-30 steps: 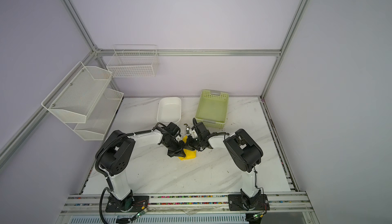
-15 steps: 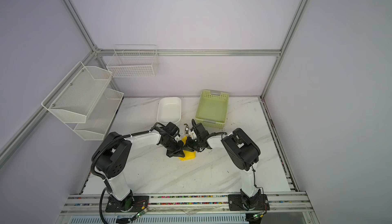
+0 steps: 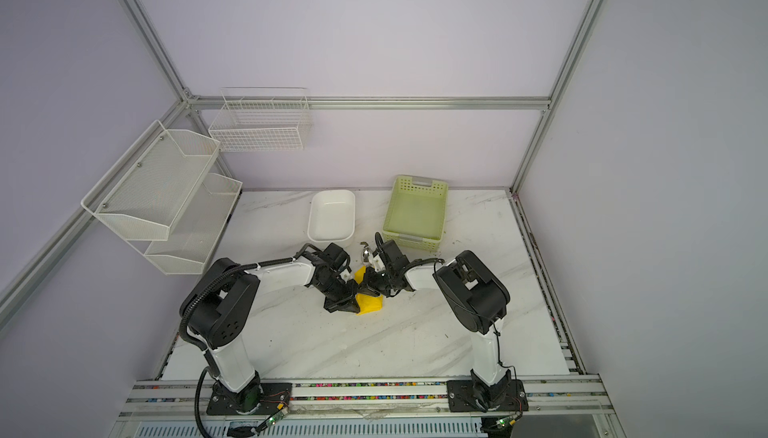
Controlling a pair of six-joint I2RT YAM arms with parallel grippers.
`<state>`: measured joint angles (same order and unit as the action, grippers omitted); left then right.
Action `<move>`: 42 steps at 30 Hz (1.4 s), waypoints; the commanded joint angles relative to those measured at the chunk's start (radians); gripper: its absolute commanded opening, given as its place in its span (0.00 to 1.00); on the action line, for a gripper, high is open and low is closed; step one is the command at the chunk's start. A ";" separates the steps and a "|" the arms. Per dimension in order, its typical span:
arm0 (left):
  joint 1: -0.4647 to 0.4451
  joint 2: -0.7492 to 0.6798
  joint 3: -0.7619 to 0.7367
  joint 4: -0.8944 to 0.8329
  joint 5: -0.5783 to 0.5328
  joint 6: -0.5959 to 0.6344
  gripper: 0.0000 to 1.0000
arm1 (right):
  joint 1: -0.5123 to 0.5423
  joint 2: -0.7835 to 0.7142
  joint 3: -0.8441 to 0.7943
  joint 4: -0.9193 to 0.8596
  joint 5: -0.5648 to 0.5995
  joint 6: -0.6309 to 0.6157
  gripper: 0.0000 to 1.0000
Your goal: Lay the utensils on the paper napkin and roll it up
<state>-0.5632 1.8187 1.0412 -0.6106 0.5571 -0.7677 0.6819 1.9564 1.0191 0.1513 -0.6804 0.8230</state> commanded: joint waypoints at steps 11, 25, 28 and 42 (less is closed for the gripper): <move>0.005 0.008 -0.027 0.015 -0.002 0.012 0.03 | 0.022 0.017 -0.002 0.083 -0.054 0.030 0.00; 0.011 -0.046 -0.001 -0.026 -0.032 0.014 0.03 | 0.022 0.053 -0.011 0.032 -0.018 -0.007 0.15; 0.028 -0.073 0.004 -0.048 -0.044 0.019 0.03 | 0.022 0.058 -0.005 0.021 -0.016 -0.012 0.26; 0.166 -0.182 -0.003 -0.107 -0.092 0.053 0.04 | 0.022 0.060 -0.008 0.004 -0.005 -0.017 0.37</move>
<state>-0.4091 1.6638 1.0412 -0.7006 0.4732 -0.7395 0.6964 1.9881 1.0237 0.2283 -0.7418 0.8131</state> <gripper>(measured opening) 0.047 0.383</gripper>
